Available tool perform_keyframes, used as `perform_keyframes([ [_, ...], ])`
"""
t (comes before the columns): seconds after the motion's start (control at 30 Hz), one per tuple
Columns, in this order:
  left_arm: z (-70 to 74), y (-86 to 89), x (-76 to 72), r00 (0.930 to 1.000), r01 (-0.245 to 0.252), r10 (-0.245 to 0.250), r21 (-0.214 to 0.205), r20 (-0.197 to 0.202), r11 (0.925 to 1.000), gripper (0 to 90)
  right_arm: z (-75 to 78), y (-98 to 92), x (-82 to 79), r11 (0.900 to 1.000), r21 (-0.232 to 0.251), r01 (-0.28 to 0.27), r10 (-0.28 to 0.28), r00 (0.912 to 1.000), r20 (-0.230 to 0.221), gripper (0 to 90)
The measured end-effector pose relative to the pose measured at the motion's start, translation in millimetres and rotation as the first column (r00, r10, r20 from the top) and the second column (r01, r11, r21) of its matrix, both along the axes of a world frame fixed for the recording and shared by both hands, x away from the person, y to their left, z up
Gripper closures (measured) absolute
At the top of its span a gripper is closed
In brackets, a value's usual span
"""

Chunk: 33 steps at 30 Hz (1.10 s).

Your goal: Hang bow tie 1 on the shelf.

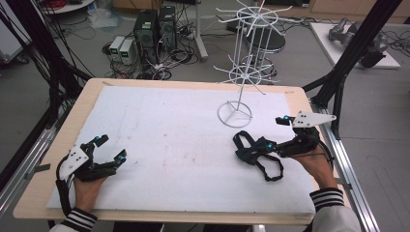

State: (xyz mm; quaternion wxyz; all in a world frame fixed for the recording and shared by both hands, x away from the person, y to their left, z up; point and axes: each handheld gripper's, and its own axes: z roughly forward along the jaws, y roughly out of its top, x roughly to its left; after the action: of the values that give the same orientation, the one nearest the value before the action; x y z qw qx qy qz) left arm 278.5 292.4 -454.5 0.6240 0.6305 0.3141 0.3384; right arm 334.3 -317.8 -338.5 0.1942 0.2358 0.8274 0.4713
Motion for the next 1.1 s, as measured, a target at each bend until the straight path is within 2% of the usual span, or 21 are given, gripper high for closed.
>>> perform_keyframes([
  [0.1, 0.0, 0.1, -0.1, 1.0, 0.001, -0.001, 0.003, 0.0, 1.0, 13.7, 0.8, 0.9, 2.7, 0.9999, -0.004, -0.015, 0.015, 0.9999, -0.004, 9.0],
  [0.27, 0.0, -0.2, -0.3, 1.0, -0.001, 0.001, 0.001, 0.001, 1.0, 13.7, 0.4, 4.6, 9.6, 0.998, -0.052, -0.036, 0.035, 0.999, -0.03, 9.0],
  [0.33, 0.0, -0.1, -0.4, 1.0, 0.001, -0.001, 0.003, 0.001, 1.0, 13.7, 0.9, 7.1, 14.8, 0.9949, -0.081, -0.06, 0.057, 0.9976, -0.039, 9.0],
  [0.53, 0.0, -0.1, -0.5, 1.0, 0.0, 0.0, 0.004, 0.001, 1.0, 13.7, 1.8, 12.4, 22.7, 0.9888, -0.111, -0.1, 0.094, 0.9941, -0.055, 9.1],
  [0.6, 0.0, -0.1, -0.4, 1.0, 0.0, 0.0, 0.003, 0.001, 1.0, 13.7, 0.3, 15.6, 27.7, 0.9818, -0.144, -0.123, 0.114, 0.991, -0.07, 9.1],
  [0.67, 0.0, -0.2, -0.4, 1.0, 0.001, -0.001, 0.003, 0.002, 1.0, 13.7, -0.2, 16.8, 28.9, 0.9793, -0.152, -0.134, 0.123, 0.9893, -0.079, 9.1],
  [0.77, 0.0, -0.2, -0.5, 1.0, 0.001, -0.001, 0.005, 0.003, 1.0, 13.7, -1.3, 21.3, 32.7, 0.9678, -0.191, -0.164, 0.149, 0.9848, -0.089, 9.1],
  [0.9, 0.0, -0.1, -0.4, 1.0, 0.001, -0.001, 0.004, 0.001, 1.0, 13.7, -2.7, 23.5, 34.4, 0.9639, -0.202, -0.174, 0.157, 0.9829, -0.096, 9.1],
  [1.0, 0.0, -0.3, -0.4, 1.0, 0.001, -0.001, 0.004, 0.002, 1.0, 13.7, -5.6, 25.8, 36.4, 0.9539, -0.227, -0.197, 0.175, 0.9782, -0.112, 9.1],
  [1.07, 0.1, -0.3, -0.4, 1.0, 0.001, -0.002, 0.005, 0.002, 1.0, 13.7, -6.7, 26.7, 37.0, 0.9518, -0.231, -0.202, 0.179, 0.977, -0.116, 9.1],
  [1.1, 0.1, -0.4, -0.4, 1.0, 0.001, -0.001, 0.004, 0.001, 1.0, 13.7, -9.3, 29.2, 38.4, 0.9455, -0.245, -0.214, 0.187, 0.9739, -0.128, 9.1],
])
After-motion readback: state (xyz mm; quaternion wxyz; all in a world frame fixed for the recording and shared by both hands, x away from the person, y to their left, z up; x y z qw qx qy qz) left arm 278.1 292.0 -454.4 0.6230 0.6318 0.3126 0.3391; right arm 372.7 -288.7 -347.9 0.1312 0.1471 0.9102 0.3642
